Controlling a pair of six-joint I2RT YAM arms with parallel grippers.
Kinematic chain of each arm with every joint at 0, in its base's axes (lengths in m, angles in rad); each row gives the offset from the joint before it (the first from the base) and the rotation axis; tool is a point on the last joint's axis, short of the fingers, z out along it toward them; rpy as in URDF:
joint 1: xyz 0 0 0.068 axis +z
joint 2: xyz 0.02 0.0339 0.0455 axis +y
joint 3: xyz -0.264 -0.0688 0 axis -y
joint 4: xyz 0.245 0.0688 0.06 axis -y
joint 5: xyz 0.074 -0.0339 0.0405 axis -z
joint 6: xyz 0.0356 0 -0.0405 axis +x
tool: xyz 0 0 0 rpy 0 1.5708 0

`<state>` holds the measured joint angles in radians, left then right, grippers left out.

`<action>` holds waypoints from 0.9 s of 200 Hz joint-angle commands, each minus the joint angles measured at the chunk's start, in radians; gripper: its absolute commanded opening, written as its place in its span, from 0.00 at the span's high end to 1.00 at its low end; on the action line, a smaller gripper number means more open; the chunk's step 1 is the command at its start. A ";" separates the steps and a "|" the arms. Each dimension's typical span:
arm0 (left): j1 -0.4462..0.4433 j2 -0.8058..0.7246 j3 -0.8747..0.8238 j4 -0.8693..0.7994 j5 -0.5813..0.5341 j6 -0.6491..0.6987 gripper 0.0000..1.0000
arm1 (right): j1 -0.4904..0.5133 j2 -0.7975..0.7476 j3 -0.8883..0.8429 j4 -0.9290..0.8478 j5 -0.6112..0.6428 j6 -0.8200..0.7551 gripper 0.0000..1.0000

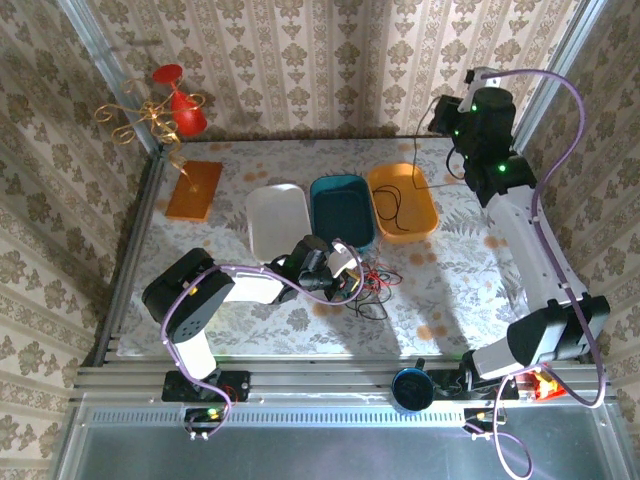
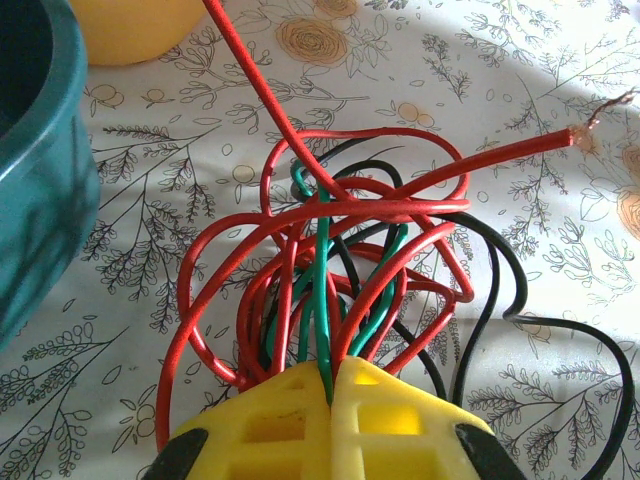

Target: Untangle the cables

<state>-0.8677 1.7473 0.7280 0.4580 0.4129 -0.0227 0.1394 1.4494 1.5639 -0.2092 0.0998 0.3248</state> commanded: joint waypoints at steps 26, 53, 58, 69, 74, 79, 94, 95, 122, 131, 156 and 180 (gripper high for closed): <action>0.010 0.028 -0.030 -0.116 -0.049 0.001 1.00 | 0.019 -0.051 0.092 0.043 0.053 -0.076 1.00; 0.007 0.028 -0.030 -0.113 -0.057 0.000 1.00 | 0.026 -0.030 0.212 0.044 0.074 -0.137 1.00; 0.006 0.027 -0.030 -0.115 -0.057 0.001 1.00 | 0.029 -0.024 0.233 0.045 0.079 -0.148 1.00; 0.006 0.027 -0.030 -0.116 -0.059 0.000 1.00 | 0.032 -0.008 0.279 0.045 0.086 -0.167 1.00; 0.004 0.027 -0.029 -0.116 -0.059 0.001 1.00 | 0.034 0.000 0.298 0.045 0.086 -0.175 1.00; 0.004 0.027 -0.029 -0.116 -0.059 0.001 1.00 | 0.036 0.006 0.315 0.045 0.085 -0.182 1.00; 0.003 0.025 -0.030 -0.113 -0.062 0.000 1.00 | 0.043 0.029 0.364 0.041 0.072 -0.188 1.00; 0.003 0.025 -0.030 -0.114 -0.063 0.001 1.00 | 0.044 0.031 0.367 0.041 0.071 -0.188 1.00; 0.001 0.021 -0.033 -0.113 -0.069 0.000 1.00 | 0.053 0.072 0.414 0.019 0.042 -0.173 1.00; 0.001 0.020 -0.035 -0.114 -0.069 0.002 1.00 | 0.059 0.082 0.413 0.010 0.043 -0.170 1.00; -0.002 0.018 -0.039 -0.114 -0.074 0.000 1.00 | 0.071 0.081 0.339 0.015 0.064 -0.175 1.00; -0.004 0.014 -0.042 -0.114 -0.078 0.001 1.00 | 0.075 0.058 0.229 0.044 0.095 -0.165 1.00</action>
<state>-0.8700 1.7473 0.7277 0.4583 0.3943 -0.0227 0.2081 1.5188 1.8721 -0.1825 0.1524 0.1658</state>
